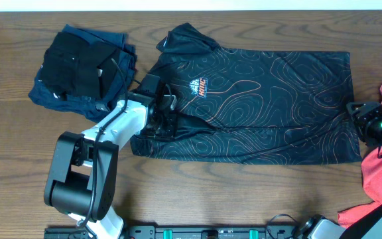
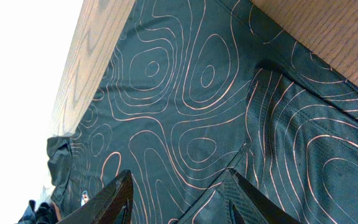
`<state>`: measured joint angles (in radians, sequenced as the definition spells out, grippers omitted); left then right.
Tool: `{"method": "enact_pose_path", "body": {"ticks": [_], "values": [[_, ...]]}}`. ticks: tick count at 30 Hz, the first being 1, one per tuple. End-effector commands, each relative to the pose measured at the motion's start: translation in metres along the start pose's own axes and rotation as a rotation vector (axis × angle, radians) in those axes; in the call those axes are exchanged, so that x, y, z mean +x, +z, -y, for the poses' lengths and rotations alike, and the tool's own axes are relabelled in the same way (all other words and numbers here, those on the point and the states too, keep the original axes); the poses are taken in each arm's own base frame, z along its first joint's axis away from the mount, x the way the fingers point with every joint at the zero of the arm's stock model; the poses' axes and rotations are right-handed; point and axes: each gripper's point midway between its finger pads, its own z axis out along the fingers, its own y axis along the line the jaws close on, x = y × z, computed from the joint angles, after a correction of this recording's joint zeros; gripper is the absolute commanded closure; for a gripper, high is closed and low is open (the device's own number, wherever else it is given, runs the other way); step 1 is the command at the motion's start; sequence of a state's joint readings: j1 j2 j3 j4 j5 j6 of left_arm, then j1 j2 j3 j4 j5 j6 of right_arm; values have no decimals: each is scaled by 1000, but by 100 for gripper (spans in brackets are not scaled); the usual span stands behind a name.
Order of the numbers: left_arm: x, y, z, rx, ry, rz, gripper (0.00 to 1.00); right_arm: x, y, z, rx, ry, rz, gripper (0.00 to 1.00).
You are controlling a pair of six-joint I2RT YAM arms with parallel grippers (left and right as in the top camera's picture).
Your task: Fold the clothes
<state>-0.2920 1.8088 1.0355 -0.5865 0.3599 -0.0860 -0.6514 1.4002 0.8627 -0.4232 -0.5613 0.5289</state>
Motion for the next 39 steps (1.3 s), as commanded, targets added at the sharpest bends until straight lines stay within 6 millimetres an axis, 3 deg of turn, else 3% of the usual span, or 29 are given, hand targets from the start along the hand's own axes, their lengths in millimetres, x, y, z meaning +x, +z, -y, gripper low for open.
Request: {"method": "enact_pose_path", "body": {"ticks": [1,6,20,21,24,28,33,39], "values": [[-1,-1,2,-2,-36,0,55,-2,-4,-3,-7,-36,12,54],[-5,2,10,1,-10,19,52,-1,-4,-1,1,-39,9,54],[-4,6,10,-36,-1,27,78,-1,-4,-1,2,-38,7,55],[-4,6,10,-36,1,28,78,0,-4,-1,2,-37,6,55],[-1,9,10,-37,2,18,61,0,-4,-1,4,-35,4,55],[5,18,10,-41,6,-10,60,0,-4,0,4,-35,3,54],[4,21,10,-41,9,-11,92,0,-4,0,4,-35,3,55],[3,8,15,-43,-9,-22,94,0,-4,0,4,-35,3,55]]}}
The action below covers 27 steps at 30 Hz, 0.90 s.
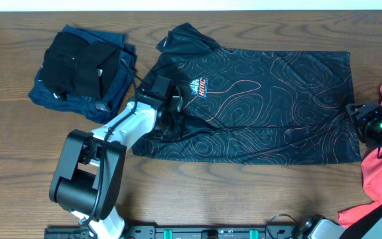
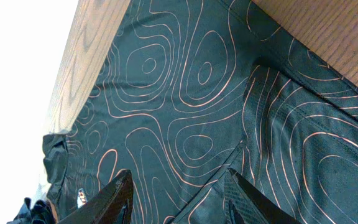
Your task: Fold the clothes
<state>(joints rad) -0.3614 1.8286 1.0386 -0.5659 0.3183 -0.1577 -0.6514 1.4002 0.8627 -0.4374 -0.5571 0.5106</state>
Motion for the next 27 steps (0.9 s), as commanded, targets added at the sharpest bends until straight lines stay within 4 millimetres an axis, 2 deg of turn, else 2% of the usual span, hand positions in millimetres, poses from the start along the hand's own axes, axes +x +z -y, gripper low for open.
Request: {"method": "enact_pose_path", "body": {"ticks": [1,10,15,27], "values": [[-1,-7,3,-9,-5,-15,94,-2,-4,-3,-5,-24,12,55],[-30,-49,21,13,21,78,94,-2,-4,-3,-5,-24,12,54],[-50,-54,27,31,42,152,94,-2,-4,-3,-5,-24,13,54],[-111,-70,51,119,78,409,94,-3,-4,-2,1,-24,16,53]]}}
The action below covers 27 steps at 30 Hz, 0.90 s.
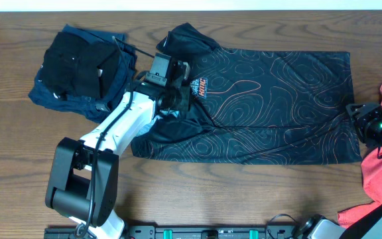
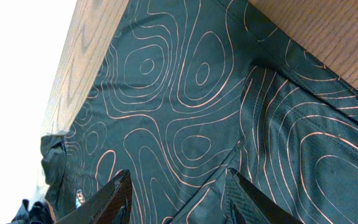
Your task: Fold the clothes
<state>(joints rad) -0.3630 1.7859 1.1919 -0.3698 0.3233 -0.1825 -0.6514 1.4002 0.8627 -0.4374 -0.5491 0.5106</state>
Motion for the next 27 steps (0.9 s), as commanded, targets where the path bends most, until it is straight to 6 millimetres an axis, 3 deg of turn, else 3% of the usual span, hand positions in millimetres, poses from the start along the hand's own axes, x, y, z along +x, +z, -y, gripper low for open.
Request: {"method": "enact_pose_path", "body": {"ticks": [1,8,12,13,20,24,27], "values": [[-16,-3,11,28,0,57,94,-2,-4,-3,-6,-24,12,53],[-31,8,33,70,59,132,88,-2,-4,-3,-6,-24,12,53],[-27,17,40,80,76,121,83,-2,-4,-3,-6,-24,11,53],[-24,18,40,77,75,107,78,-2,-4,-3,-6,-23,11,53],[2,16,-5,-109,20,6,57,3,-4,0,4,-12,-6,53],[4,19,-9,-115,62,-9,49,4,-4,1,7,-8,-13,52],[12,29,-15,-126,54,-41,49,6,-4,2,11,-3,-20,51]]}}
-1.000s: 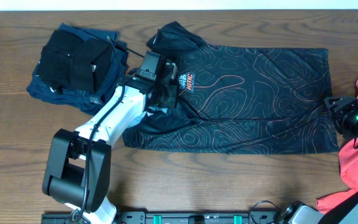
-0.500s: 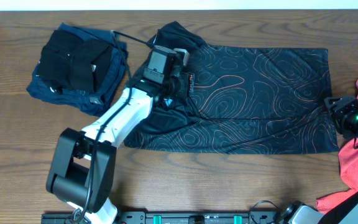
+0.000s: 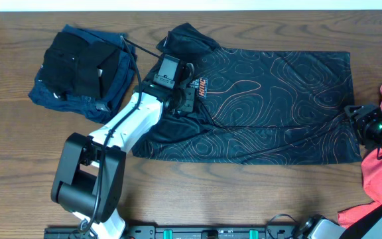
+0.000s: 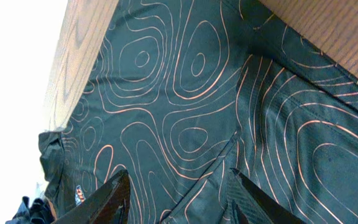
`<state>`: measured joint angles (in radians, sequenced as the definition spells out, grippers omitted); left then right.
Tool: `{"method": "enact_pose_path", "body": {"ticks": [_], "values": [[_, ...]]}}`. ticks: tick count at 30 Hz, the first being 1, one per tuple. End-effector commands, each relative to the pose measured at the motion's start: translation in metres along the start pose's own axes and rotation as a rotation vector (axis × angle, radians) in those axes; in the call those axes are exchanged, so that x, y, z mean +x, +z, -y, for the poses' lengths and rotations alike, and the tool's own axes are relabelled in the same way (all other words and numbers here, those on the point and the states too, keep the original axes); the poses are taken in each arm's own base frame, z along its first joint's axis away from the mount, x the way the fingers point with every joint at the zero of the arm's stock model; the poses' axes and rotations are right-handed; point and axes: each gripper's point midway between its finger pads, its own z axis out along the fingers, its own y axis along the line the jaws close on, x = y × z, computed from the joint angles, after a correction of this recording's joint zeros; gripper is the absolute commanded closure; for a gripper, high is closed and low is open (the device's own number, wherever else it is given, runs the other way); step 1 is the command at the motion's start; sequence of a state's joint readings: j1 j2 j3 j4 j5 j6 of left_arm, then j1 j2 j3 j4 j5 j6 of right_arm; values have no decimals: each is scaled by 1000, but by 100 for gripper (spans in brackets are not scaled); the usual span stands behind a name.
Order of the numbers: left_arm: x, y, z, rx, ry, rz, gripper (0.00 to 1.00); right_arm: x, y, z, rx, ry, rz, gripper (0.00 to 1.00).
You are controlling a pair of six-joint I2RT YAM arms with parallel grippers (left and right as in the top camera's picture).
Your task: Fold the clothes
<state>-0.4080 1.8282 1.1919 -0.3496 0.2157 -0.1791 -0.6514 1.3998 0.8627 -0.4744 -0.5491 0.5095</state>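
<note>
A black shirt (image 3: 270, 99) with orange contour lines lies spread across the table, collar at the left and an orange chest logo (image 3: 201, 84). My left gripper (image 3: 183, 93) sits on the shirt beside the logo. It looks shut on a pinch of the shirt's left side, and a raised crease runs from it toward the lower middle. At the shirt's right edge my right gripper (image 3: 352, 111) stands open. In the right wrist view its fingers (image 4: 120, 186) straddle a hem fold of the shirt (image 4: 185, 81) without closing on it.
A pile of dark folded clothes (image 3: 81, 66) lies at the back left, close to the left arm. A red garment hangs off the right edge by the right arm. The bare wooden table (image 3: 244, 192) runs along the front.
The left gripper has shifted a little farther up and right, now right beside the chest logo. The right gripper stays open at the right hem, with its view barely changed.
The left gripper was first low on the shirt's left side near the front edge. Then it stood higher, then near the logo with a crease of fabric drawn after it. Now it is beside the logo. The right gripper stayed open at the right hem throughout.
</note>
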Motion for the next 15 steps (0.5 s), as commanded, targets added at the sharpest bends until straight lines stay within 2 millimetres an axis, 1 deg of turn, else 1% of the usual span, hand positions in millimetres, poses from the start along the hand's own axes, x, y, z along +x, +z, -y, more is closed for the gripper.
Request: {"method": "enact_pose_path", "body": {"ticks": [1,5,6,7,9,10,11,13,15], "values": [[10,17,-10,-39,16,-48,49,0,-3,-2,-2,-18,4,51],[24,34,-16,-50,8,-98,49,3,-3,0,5,-10,-7,50],[25,35,-17,-51,8,-104,50,4,-3,1,6,-9,-9,50],[26,35,-17,-52,7,-107,56,4,-3,1,7,-7,-12,50],[24,34,-16,-49,9,-101,64,5,-3,1,8,-5,-14,50],[23,33,-15,-46,9,-97,71,5,-3,1,8,-5,-14,49],[21,31,-14,-43,10,-93,75,5,-3,1,8,-5,-14,49],[17,26,-10,-28,12,-79,80,5,-3,1,8,-6,-14,48],[13,21,-2,8,14,-68,81,5,-3,1,9,-6,-14,48]]}}
